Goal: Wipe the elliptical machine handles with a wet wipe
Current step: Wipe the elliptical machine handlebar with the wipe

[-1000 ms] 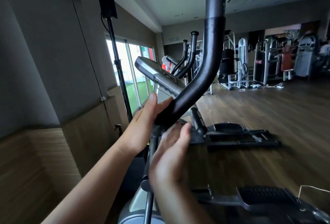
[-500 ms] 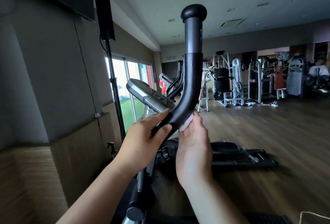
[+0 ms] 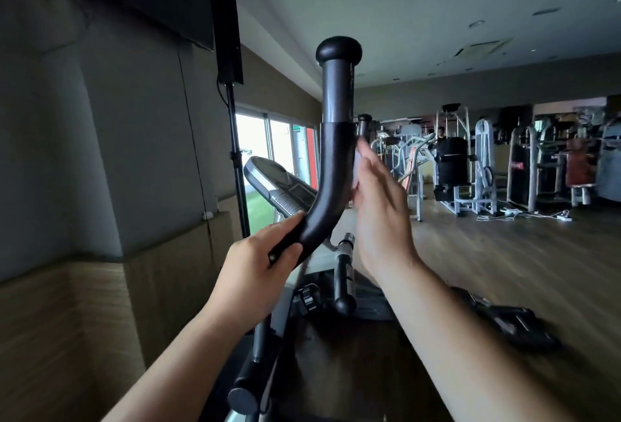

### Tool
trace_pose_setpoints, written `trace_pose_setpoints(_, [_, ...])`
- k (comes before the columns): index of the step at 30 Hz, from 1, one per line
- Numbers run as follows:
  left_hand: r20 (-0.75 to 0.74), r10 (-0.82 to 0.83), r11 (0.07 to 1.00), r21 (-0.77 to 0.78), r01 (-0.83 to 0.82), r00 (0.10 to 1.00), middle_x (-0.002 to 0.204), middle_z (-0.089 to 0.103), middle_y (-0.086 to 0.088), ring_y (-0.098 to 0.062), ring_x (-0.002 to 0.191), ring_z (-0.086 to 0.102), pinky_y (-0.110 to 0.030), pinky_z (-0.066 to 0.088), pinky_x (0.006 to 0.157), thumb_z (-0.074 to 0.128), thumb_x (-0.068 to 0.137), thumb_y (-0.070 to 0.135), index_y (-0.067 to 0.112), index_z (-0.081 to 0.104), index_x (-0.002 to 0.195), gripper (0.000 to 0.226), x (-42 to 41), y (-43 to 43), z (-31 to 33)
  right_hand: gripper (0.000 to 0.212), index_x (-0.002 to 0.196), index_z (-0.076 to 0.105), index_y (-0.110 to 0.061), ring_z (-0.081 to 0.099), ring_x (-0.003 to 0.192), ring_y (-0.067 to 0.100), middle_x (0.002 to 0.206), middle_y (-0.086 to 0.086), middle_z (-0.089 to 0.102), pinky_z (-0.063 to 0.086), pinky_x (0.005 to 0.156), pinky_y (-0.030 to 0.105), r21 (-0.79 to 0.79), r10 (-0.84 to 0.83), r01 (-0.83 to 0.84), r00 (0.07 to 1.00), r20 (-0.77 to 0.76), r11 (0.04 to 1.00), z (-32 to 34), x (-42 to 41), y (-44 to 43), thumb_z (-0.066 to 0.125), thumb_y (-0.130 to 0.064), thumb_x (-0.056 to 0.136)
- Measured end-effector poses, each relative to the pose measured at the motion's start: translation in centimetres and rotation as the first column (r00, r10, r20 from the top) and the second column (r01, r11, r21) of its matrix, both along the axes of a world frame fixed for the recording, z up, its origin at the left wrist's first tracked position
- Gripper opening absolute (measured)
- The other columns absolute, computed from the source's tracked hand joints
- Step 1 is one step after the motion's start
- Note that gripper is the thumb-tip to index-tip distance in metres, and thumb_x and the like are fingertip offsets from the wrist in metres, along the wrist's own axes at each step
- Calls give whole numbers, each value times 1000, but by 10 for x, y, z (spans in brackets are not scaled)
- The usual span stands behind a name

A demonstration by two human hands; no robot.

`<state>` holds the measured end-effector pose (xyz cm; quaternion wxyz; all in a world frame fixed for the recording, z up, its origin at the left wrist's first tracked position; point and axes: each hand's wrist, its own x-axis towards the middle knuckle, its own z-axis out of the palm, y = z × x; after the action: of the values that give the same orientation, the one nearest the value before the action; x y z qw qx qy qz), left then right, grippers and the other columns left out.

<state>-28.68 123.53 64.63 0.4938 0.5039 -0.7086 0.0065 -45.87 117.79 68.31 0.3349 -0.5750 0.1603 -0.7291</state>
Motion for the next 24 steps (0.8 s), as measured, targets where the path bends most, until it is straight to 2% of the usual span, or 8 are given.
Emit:
trace_pose_setpoints(4, [-13, 68, 998, 15, -68, 998, 118, 70, 21, 7, 100, 65, 4, 40, 81, 68, 96, 23, 35, 55, 146, 53, -13, 8, -3, 39, 142, 62, -19, 64, 125, 5, 138, -2, 69, 49, 116, 41, 66, -24, 24, 1000, 1, 998, -18, -9, 1, 61, -13, 104])
trace_pose_setpoints(7, [-5, 103, 995, -11, -103, 995, 128, 63, 21, 4, 111, 59, 5, 36, 87, 69, 95, 25, 32, 54, 147, 54, -21, 17, -9, 34, 129, 68, -32, 69, 103, -2, 121, -12, 74, 56, 105, 30, 81, -5, 6, 1000, -18, 997, -11, -19, 2, 64, -12, 102])
trace_pose_setpoints(9, [-8, 132, 988, -81, -133, 991, 129, 61, 19, 1, 113, 60, 4, 35, 89, 71, 93, 22, 30, 58, 143, 52, -25, 27, -17, 35, 123, 69, -38, 70, 103, 1, 120, -11, 75, 56, 105, 33, 98, -8, 13, 999, -47, 995, -15, -25, 1, 65, -12, 101])
trace_pose_setpoints(11, [-17, 170, 972, -159, -170, 985, 122, 61, 18, -4, 105, 62, -2, 40, 86, 71, 92, 22, 30, 62, 136, 46, -29, 38, -27, 34, 129, 69, -32, 68, 112, 1, 118, -19, 74, 54, 109, 36, 128, -30, 43, 995, -100, 991, -23, -34, -2, 65, -13, 101])
trace_pose_setpoints(14, [-1, 173, 966, -194, -170, 985, 112, 60, 23, -11, 100, 65, -24, 51, 84, 63, 91, 30, 32, 66, 126, 35, -39, 51, -44, 34, 132, 70, -28, 65, 105, -11, 114, -28, 69, 52, 108, 26, 133, -80, 107, 978, -195, 985, -37, -49, -4, 65, -15, 101])
trace_pose_setpoints(18, [74, 97, 995, -36, -94, 993, 120, 64, 24, -1, 117, 59, -23, 49, 97, 61, 91, 38, 35, 68, 124, 34, -50, 42, -68, 35, 131, 72, -26, 59, 106, -25, 115, -33, 66, 45, 93, 2, 133, -131, 173, 951, -279, 976, -60, -63, -4, 62, -11, 101])
trace_pose_setpoints(22, [104, 73, 991, 104, -84, 992, 128, 65, 21, -2, 122, 57, -21, 45, 101, 64, 96, 38, 33, 67, 130, 35, -59, 14, -80, 36, 130, 73, -23, 62, 97, -10, 119, -15, 73, 45, 85, 6, 161, -170, 239, 920, -353, 958, -83, -73, -11, 62, -9, 99])
trace_pose_setpoints(24, [139, 87, 984, 143, -107, 986, 130, 65, 16, -6, 124, 57, -21, 43, 101, 62, 96, 38, 31, 66, 132, 36, -64, -1, -83, 37, 130, 74, -24, 64, 112, -1, 128, -12, 72, 46, 93, 10, 171, -189, 278, 894, -406, 945, -94, -76, -18, 60, -11, 99])
